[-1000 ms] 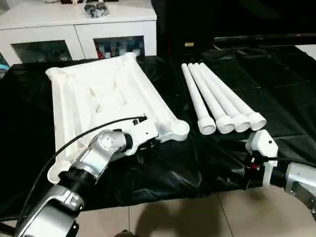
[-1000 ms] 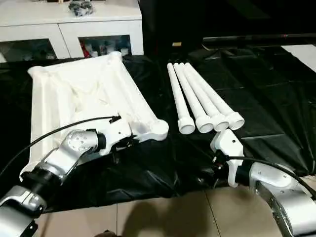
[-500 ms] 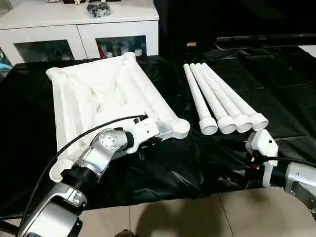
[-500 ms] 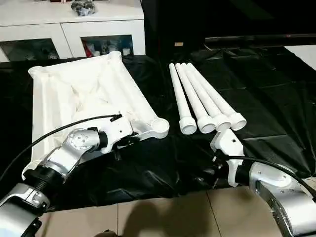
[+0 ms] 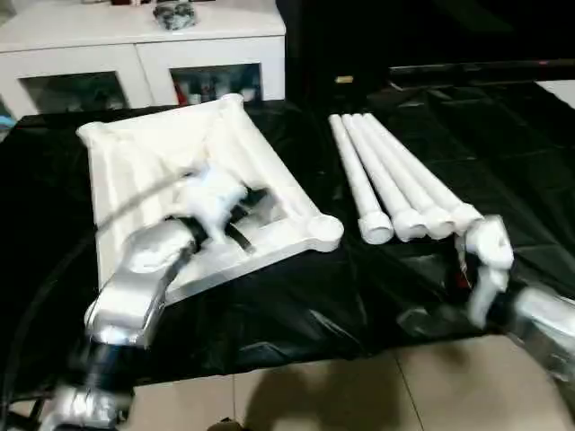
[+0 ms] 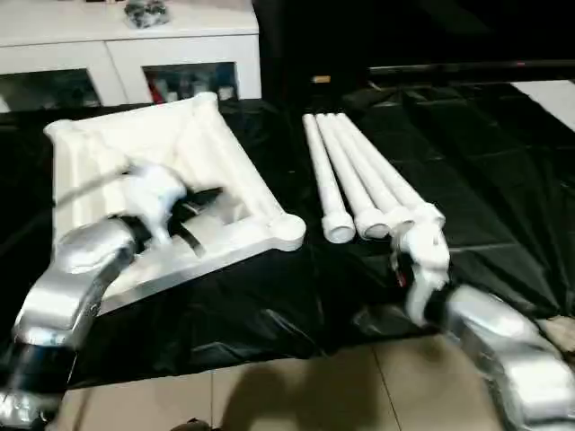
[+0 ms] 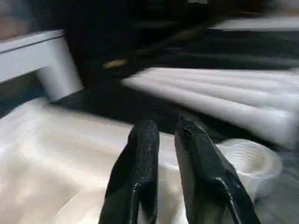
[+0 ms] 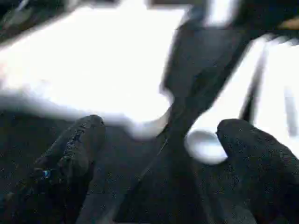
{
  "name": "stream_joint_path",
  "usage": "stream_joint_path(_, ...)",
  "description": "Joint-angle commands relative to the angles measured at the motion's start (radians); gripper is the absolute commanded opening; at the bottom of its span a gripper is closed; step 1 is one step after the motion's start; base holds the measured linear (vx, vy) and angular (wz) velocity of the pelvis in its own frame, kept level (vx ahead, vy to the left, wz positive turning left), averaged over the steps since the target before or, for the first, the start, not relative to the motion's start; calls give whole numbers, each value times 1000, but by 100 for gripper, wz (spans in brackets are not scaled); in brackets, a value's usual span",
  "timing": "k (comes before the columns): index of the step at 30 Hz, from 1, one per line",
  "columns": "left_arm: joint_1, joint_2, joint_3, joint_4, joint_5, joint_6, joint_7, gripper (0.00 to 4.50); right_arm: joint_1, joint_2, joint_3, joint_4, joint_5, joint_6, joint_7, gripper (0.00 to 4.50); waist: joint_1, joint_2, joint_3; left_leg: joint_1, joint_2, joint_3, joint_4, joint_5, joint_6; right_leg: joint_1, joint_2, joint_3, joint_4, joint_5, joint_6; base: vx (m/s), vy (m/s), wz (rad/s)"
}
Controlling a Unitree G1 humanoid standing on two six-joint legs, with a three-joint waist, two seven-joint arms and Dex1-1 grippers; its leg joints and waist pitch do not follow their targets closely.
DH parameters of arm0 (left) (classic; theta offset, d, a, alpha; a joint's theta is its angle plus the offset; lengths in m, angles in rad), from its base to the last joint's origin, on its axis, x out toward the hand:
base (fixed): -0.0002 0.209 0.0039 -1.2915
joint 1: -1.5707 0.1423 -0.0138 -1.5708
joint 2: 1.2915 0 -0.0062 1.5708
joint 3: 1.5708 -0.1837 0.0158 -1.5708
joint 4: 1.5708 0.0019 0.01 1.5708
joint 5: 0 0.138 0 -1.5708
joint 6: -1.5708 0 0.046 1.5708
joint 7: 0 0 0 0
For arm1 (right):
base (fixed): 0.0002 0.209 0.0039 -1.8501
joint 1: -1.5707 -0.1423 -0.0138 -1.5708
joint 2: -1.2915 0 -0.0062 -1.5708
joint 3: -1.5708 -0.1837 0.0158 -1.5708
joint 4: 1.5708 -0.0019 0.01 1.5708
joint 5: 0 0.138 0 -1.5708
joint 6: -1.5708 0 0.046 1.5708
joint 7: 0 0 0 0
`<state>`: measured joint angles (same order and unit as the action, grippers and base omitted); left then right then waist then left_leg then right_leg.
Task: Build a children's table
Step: Move table base
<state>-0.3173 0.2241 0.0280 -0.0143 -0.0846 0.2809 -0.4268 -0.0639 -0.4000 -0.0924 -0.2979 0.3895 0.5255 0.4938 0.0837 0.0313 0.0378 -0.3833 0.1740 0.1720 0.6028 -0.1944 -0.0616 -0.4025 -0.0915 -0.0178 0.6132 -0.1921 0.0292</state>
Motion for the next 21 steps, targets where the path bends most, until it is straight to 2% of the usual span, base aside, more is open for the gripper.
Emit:
stream_joint_path(1,36,-15,30,-53,26,26,99,84,-19,25,-14,28,-32,29,-106,434,-2,-16,-48,7,36,-15,-83,-229,11,37,-33,15,-85,-306,-164,0,0,0)
stream_joint_path(2,64,-31,28,-86,53,19,140,84,-27,48,4,43,-67,5,-138,434,1,-22,-51,12,40,-14,-82,-227,8,32,-30,18,-84,-297,-150,0,0,0)
stream_joint_path(3,79,-45,22,-113,75,37,168,84,-30,72,18,51,-77,-11,-154,434,-2,-19,-49,7,40,-15,-86,-219,6,33,-30,18,-85,-270,-147,0,0,0)
stream_joint_path(4,88,-55,17,-132,87,57,187,84,-33,88,25,55,-81,-18,-165,434,-1,-21,-48,7,39,-13,-85,-224,6,32,-29,18,-87,-271,-141,0,0,0)
stream_joint_path(5,90,-68,8,-145,117,59,225,84,-40,111,47,63,-97,-35,-180,434,3,-23,-52,14,40,-13,-83,-226,3,28,-26,19,-85,-247,-135,0,0,0)
stream_joint_path(6,87,-78,9,-148,114,66,239,84,-44,117,60,67,-108,-43,-183,434,4,-22,-51,14,40,-12,-83,-224,5,27,-25,20,-84,-229,-135,0,0,0)
stream_joint_path(8,78,-98,19,-146,111,78,271,84,-54,128,76,77,-118,-52,-189,434,8,-27,-52,10,39,-13,-81,-190,14,32,-26,21,-78,-173,-139,0,0,0)
stream_joint_path(9,70,-107,24,-144,123,92,295,84,-65,143,73,87,-121,-54,-202,434,7,-25,-53,10,40,-16,-82,-169,6,32,-18,17,-70,-128,-145,0,0,0)
stream_joint_path(10,65,-110,25,-140,140,98,317,84,-75,150,76,95,-130,-62,-210,434,12,-35,-45,-42,16,-58,-100,-150,61,68,-30,-32,-54,-87,-152,0,0,0)
stream_joint_path(11,61,-111,27,-137,149,103,330,84,-84,155,80,98,-134,-61,-213,434,3,-2,-58,-16,27,-91,-94,-179,100,59,-18,-65,-59,-66,-170,7,-10,30)
stream_joint_path(12,62,-114,22,-141,155,110,346,84,-92,157,84,101,-137,-58,-220,434,-21,16,-65,-6,50,-151,-90,-113,171,63,6,-94,-30,9,-250,4,-43,55)
stream_joint_path(13,65,-112,22,-141,154,115,346,84,-98,153,89,105,-143,-58,-220,434,-28,27,-60,0,63,-181,-102,-106,212,56,24,-103,-14,-23,-278,4,-43,55)
stream_joint_path(14,72,-106,16,-146,165,117,346,84,-106,153,88,114,-149,-61,-223,434,-53,33,-58,31,90,-258,-118,-86,297,26,41,-106,39,-140,-301,8,-85,49)
stream_joint_path(15,74,-105,13,-149,170,116,347,84,-108,154,86,117,-149,-61,-224,434,-56,32,-56,42,93,-307,-125,-56,346,9,44,-91,72,-220,-300,14,-142,57)
stream_joint_path(16,76,-103,10,-151,174,116,347,84,-110,155,84,119,-149,-61,-225,434,-52,27,-53,38,82,-316,-129,-60,352,3,40,-78,77,-224,-307,14,-142,57)
stream_joint_path(17,84,-113,19,-165,160,137,348,84,-117,161,72,131,-138,-52,-228,434,-58,16,-56,54,112,-270,-124,-70,335,-9,17,-44,60,-167,-329,17,-220,66)
stream_joint_path(18,87,-119,27,-173,148,149,349,84,-120,161,67,137,-133,-48,-228,434,-48,-9,-42,15,60,-209,-102,-117,337,18,-16,-14,8,-76,-416,16,-267,48)
stream_joint_path(19,88,-123,32,-178,141,157,350,84,-122,162,64,140,-130,-46,-229,434,-36,-29,-45,-7,-10,-156,-48,-130,295,36,-35,3,-61,-47,-474,16,-267,48)
stream_joint_path(20,89,-125,35,-183,141,167,356,84,-124,161,69,141,-125,-42,-217,434,16,-75,-54,-59,-88,-48,145,-138,201,103,-81,19,-110,-90,-418,29,-229,19)
stream_joint_path(21,89,-124,35,-186,142,174,358,84,-125,160,75,142,-124,-42,-204,434,34,-66,-30,-59,-58,-51,109,-71,103,87,-97,28,-109,-182,-269,-9,-186,3)
